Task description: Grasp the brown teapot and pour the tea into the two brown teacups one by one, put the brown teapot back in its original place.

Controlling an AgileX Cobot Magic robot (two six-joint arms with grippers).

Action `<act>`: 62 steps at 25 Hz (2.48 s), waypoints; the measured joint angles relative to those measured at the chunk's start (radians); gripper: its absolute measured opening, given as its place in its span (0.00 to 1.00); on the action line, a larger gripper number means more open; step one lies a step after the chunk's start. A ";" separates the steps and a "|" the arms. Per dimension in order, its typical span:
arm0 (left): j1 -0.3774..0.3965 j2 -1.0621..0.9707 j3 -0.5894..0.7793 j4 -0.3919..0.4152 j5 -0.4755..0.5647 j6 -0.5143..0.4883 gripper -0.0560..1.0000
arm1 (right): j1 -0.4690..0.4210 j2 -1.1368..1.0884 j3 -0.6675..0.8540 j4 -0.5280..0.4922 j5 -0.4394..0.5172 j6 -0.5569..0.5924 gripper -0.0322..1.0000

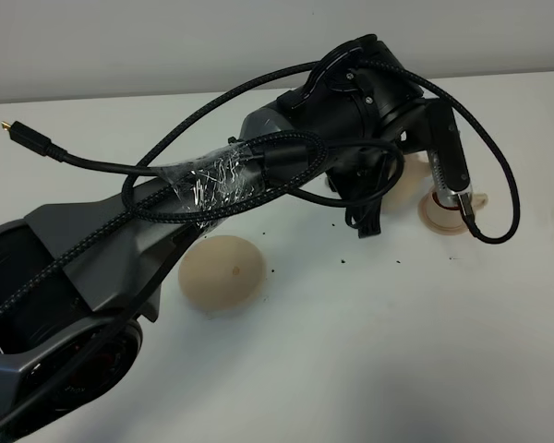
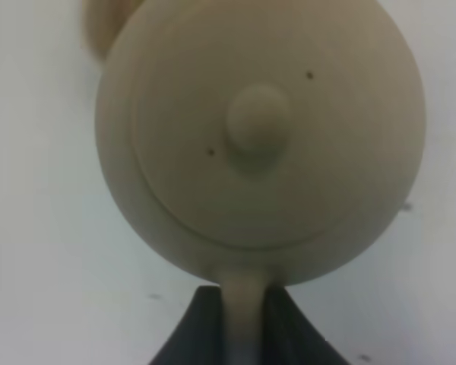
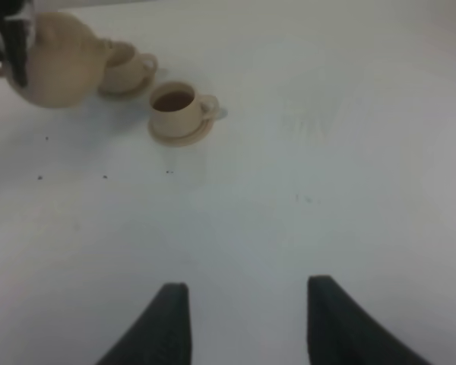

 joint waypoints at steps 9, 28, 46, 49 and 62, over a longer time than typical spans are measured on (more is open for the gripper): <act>0.018 0.000 0.000 -0.164 0.093 -0.016 0.20 | 0.000 0.000 0.000 0.000 0.000 0.000 0.41; 0.105 0.054 -0.078 -0.155 0.093 0.033 0.20 | 0.000 0.000 0.000 0.000 0.000 0.000 0.41; 0.212 0.102 -0.121 0.039 -0.105 0.154 0.20 | 0.000 0.000 0.000 0.000 0.000 0.000 0.41; 0.206 0.126 -0.121 0.085 -0.136 0.192 0.20 | 0.000 0.000 0.000 0.000 0.000 0.000 0.41; 0.179 0.151 -0.121 0.197 -0.242 0.251 0.20 | 0.000 0.000 0.000 0.000 0.000 0.000 0.41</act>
